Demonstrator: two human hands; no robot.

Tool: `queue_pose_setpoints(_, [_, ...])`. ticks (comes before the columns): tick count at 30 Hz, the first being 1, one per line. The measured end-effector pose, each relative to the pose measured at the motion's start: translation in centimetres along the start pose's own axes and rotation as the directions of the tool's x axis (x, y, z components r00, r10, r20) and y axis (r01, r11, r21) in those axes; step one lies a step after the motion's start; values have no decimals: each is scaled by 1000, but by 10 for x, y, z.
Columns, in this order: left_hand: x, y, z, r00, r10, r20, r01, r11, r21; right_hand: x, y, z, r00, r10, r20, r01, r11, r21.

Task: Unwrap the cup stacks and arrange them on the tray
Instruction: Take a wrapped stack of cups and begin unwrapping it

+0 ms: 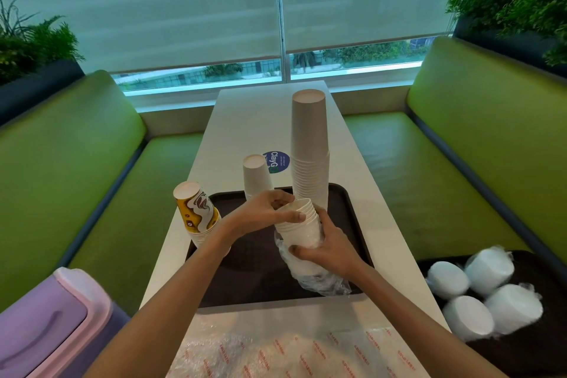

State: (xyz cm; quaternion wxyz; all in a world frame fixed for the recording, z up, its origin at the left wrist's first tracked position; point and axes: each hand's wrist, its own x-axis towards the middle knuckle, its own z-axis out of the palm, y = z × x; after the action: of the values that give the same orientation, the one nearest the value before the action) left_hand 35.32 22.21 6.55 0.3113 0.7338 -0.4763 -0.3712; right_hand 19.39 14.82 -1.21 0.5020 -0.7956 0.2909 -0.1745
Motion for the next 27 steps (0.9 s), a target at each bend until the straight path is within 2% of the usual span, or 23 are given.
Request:
queue_pose_setpoints(7, [2,4,3,1000,-19,-11,20,1000,23,-6,-2,-5,1000,-18,-6,18,995,-95])
queue_pose_setpoints(11, [4,8,3,997,-6,-77,12,997,74,-8,-1,-9,1000,-28,-8,27,988,-150])
queue_pose_setpoints(15, [-1,17,-6,966,52,-253,-51,999,12,-8,7,-15,998,-15,-65,7,993,-117])
queue_pose_setpoints(18, [-5,15,-15,952,21,-305,-53,994,-98,-7,12,-19,988,27,-151,-26,1000,8])
queue_pose_setpoints(25, [-19,-5,-16,991,-86,-98,56,960,-275,-4,11,-21,980,38,-194,-5,986,170])
queue_pose_setpoints(27, [-20,-9,-15,993,-104,-48,89,966,-241,-3,11,-21,981,43,-188,-7,983,186])
